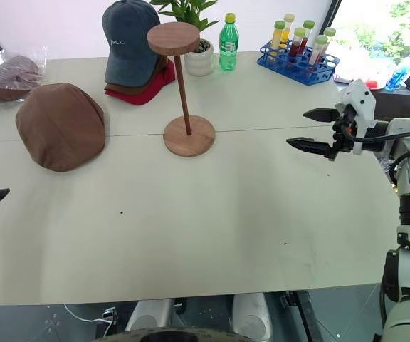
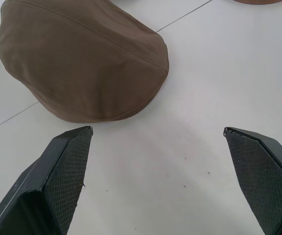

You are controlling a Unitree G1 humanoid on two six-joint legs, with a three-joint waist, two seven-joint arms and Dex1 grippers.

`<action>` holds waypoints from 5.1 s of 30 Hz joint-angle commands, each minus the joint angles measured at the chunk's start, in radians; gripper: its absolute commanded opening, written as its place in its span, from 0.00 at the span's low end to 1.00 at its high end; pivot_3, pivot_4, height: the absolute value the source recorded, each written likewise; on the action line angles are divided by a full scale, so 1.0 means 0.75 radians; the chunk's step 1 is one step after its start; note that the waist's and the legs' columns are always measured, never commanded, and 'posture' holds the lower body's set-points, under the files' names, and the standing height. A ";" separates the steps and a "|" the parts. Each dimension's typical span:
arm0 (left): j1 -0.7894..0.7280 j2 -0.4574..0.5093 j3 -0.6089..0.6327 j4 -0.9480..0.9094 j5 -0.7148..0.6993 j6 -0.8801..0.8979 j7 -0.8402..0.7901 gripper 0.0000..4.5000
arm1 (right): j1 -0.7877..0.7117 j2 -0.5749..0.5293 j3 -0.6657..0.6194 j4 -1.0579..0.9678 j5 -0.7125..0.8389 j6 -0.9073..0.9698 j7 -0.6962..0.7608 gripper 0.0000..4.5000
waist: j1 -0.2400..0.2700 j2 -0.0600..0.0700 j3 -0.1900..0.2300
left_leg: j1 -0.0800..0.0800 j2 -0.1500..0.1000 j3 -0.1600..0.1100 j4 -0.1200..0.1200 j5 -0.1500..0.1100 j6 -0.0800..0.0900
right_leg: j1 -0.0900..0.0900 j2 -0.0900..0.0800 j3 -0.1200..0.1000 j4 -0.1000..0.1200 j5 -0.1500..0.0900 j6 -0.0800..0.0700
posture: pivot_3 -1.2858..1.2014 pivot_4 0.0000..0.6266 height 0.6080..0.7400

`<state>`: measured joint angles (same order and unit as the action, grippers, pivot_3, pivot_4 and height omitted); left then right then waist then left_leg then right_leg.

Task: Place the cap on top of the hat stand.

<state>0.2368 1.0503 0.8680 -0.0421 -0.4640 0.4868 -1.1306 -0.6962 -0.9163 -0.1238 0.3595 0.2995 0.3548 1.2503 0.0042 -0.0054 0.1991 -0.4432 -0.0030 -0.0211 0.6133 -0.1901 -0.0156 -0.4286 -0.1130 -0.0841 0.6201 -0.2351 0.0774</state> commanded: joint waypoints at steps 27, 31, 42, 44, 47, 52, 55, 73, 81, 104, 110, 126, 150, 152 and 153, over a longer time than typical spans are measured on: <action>-0.087 0.037 -0.070 -0.129 0.051 -0.083 0.033 1.00 | -0.147 -0.053 -0.010 -0.122 0.106 0.137 0.133 1.00 | -0.001 0.000 0.000 | 0.002 0.000 0.001 0.009 0.000 0.000 | 0.000 0.000 0.003 0.013 0.000 0.000 | 0.52 0.24 1.00; -0.133 0.049 -0.198 -0.209 0.166 -0.157 0.123 1.00 | -0.214 -0.102 0.004 -0.342 0.241 0.348 0.223 1.00 | 0.000 0.002 0.001 | 0.002 0.002 0.001 0.011 0.000 0.000 | 0.000 0.000 0.003 0.014 0.001 -0.001 | 0.52 0.24 1.00; -0.108 -0.059 -0.635 -0.440 0.751 -0.265 0.576 1.00 | -0.341 -0.091 -0.011 -0.788 0.610 0.842 0.060 1.00 | 0.004 0.001 0.000 | 0.001 0.004 0.004 0.011 0.000 0.000 | -0.002 -0.001 0.007 0.013 0.001 -0.003 | 0.52 0.24 1.00; -0.171 -0.135 -0.709 -0.481 0.836 -0.212 0.695 1.00 | -0.326 -0.091 -0.002 -0.815 0.628 0.843 0.046 1.00 | 0.016 0.001 0.000 | 0.001 0.004 0.004 0.011 0.000 0.000 | -0.002 -0.001 0.007 0.014 0.002 -0.002 | 0.52 0.24 1.00; -0.220 -0.252 -0.833 -0.497 1.041 -0.194 0.906 1.00 | -0.316 -0.077 -0.001 -0.854 0.680 0.876 0.016 1.00 | 0.015 0.001 0.000 | 0.001 0.004 0.004 0.014 0.000 0.000 | -0.001 0.000 0.006 0.014 0.003 -0.001 | 0.52 0.24 1.00; -0.303 -0.372 -0.992 -0.433 1.266 -0.148 1.092 1.00 | -0.330 -0.062 -0.012 -0.902 0.774 0.931 -0.029 1.00 | 0.012 -0.001 -0.001 | 0.000 0.002 0.005 0.019 0.000 0.001 | 0.000 0.001 0.007 0.015 0.009 0.006 | 0.52 0.24 1.00; -0.343 -0.411 -1.057 -0.358 1.339 -0.128 1.149 1.00 | -0.339 -0.058 -0.013 -0.904 0.799 0.937 -0.060 1.00 | 0.013 -0.001 -0.001 | 0.000 0.002 0.005 0.019 0.000 0.001 | 0.001 0.002 0.007 0.015 0.009 0.006 | 0.52 0.24 1.00; -0.819 -0.490 -1.279 0.398 1.442 -0.266 1.354 1.00 | -0.319 -0.019 -0.038 -0.926 0.911 0.936 -0.254 1.00 | 0.013 -0.003 -0.002 | 0.001 0.002 0.004 0.023 0.000 0.002 | 0.002 0.001 0.007 0.017 0.011 0.010 | 0.52 0.24 1.00; -0.978 -0.468 -1.335 0.679 1.446 -0.383 1.438 1.00 | -0.312 -0.020 -0.051 -0.936 0.941 0.939 -0.305 1.00 | 0.012 -0.003 -0.002 | 0.001 0.001 0.004 0.024 0.000 0.002 | 0.002 0.001 0.007 0.018 0.013 0.011 | 0.52 0.24 1.00; -0.957 -0.267 -1.228 0.418 1.419 -0.463 1.466 0.00 | -0.268 -0.077 -0.037 -0.927 0.908 0.909 -0.294 1.00 | 0.012 -0.004 -0.002 | 0.000 0.002 0.004 0.024 0.000 0.001 | 0.002 0.000 0.007 0.018 0.013 0.011 | 0.52 0.24 1.00; -1.010 -0.186 -1.084 0.098 1.315 -0.572 1.395 0.00 | -0.234 -0.153 -0.042 -0.880 0.801 0.825 -0.238 1.00 | 0.016 -0.004 -0.002 | -0.001 0.003 0.004 0.024 0.000 0.001 | 0.002 -0.002 0.007 0.015 0.013 0.011 | 0.52 0.24 1.00; -1.162 -0.298 -1.030 -0.514 1.175 -0.634 1.166 0.00 | -0.377 -0.214 -0.071 -0.595 0.694 0.780 -0.219 1.00 | 0.012 -0.004 -0.002 | -0.001 0.000 0.008 0.024 0.000 0.002 | 0.002 0.000 0.009 0.014 0.014 0.013 | 0.52 0.24 1.00; -1.214 -0.533 -1.358 -0.293 1.659 -0.893 1.178 0.00 | -0.440 -0.161 -0.071 -0.578 0.672 0.814 -0.254 1.00 | 0.009 -0.004 -0.002 | 0.001 0.000 0.014 0.026 0.000 0.004 | 0.002 0.002 0.017 0.016 0.016 0.016 | 0.52 0.24 1.00; -1.228 -0.539 -1.358 -0.268 1.665 -0.901 1.187 0.00 | -0.432 -0.160 -0.078 -0.586 0.675 0.819 -0.261 1.00 | 0.009 -0.004 -0.002 | 0.002 0.000 0.014 0.026 0.000 0.004 | 0.002 0.003 0.017 0.016 0.016 0.016 | 0.52 0.24 1.00; -1.221 -0.543 -1.363 -0.268 1.674 -0.900 1.183 0.00 | -0.426 -0.160 -0.082 -0.594 0.678 0.822 -0.263 1.00 | 0.010 -0.004 -0.002 | 0.002 0.000 0.014 0.026 0.000 0.004 | 0.002 0.003 0.018 0.016 0.016 0.016 | 0.52 0.24 1.00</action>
<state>-0.6588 0.6454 -0.1738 -0.2262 0.7784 -0.1842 -0.2676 -1.0050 -1.0312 -0.1456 -0.0544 0.7914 0.9730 1.0573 0.0119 -0.0087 0.1977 -0.4420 -0.0027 -0.0106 0.6328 -0.1905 -0.0123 -0.4273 -0.1110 -0.0708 0.6321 -0.2229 0.0897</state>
